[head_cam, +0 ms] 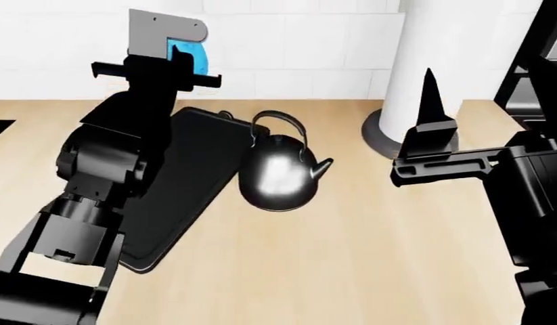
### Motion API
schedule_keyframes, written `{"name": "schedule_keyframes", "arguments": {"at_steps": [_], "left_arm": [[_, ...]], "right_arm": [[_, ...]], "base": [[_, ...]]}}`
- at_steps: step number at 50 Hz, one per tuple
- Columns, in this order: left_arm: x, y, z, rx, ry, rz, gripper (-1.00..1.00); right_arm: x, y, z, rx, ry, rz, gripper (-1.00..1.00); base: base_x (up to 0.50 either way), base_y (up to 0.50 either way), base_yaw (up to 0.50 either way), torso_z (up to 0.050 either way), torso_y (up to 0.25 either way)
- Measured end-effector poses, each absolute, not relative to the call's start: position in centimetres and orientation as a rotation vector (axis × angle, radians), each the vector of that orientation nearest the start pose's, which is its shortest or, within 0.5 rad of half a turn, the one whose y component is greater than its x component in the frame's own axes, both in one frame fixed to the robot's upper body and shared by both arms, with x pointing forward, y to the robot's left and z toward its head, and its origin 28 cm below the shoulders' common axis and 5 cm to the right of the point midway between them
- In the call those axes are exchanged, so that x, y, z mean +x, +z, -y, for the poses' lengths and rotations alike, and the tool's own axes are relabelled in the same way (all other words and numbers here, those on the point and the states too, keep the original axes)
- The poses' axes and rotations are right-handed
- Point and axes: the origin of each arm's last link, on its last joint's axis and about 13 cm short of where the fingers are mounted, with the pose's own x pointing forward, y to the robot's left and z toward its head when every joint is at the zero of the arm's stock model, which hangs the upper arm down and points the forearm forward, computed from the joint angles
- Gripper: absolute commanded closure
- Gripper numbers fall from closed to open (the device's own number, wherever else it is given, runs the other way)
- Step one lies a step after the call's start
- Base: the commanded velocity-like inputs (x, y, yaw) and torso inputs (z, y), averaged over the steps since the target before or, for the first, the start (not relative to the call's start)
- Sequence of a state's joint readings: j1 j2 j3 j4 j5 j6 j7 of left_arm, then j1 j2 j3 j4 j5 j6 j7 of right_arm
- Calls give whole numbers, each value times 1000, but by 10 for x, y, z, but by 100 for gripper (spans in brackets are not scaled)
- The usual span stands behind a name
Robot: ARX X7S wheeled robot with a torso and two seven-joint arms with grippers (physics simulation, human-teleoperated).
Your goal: Pick the kettle from the counter and place it on the tray. Then pick the mug from the cabinet and place it on the tray. Then close the cabinet doors.
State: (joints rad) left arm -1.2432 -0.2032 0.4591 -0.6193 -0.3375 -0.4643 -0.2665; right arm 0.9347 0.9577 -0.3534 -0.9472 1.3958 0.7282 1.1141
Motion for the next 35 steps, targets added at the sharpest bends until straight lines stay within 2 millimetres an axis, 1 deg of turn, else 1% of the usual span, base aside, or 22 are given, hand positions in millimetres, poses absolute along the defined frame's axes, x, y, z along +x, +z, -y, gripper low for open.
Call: {"name": "schedule_keyframes", "arguments": {"at_steps": [2,11,21,35], "left_arm": [[411,249,-217,198,107,95,100],[415,244,-219,211,118,77,100],[415,223,-222,218,119,35,100],[404,195,-231,215,108,-10,100]], "right_arm": [[169,276,121,-168,2,376,-100],[168,275,122,-166,1,384,-100],[169,273,122,-165,2,388,-100],[171,269,121,-155,13,379,-100]], "base": [[252,0,0,0,0],[0,0,0,0,1],[0,0,0,0,0],[0,0,0,0,1]]}}
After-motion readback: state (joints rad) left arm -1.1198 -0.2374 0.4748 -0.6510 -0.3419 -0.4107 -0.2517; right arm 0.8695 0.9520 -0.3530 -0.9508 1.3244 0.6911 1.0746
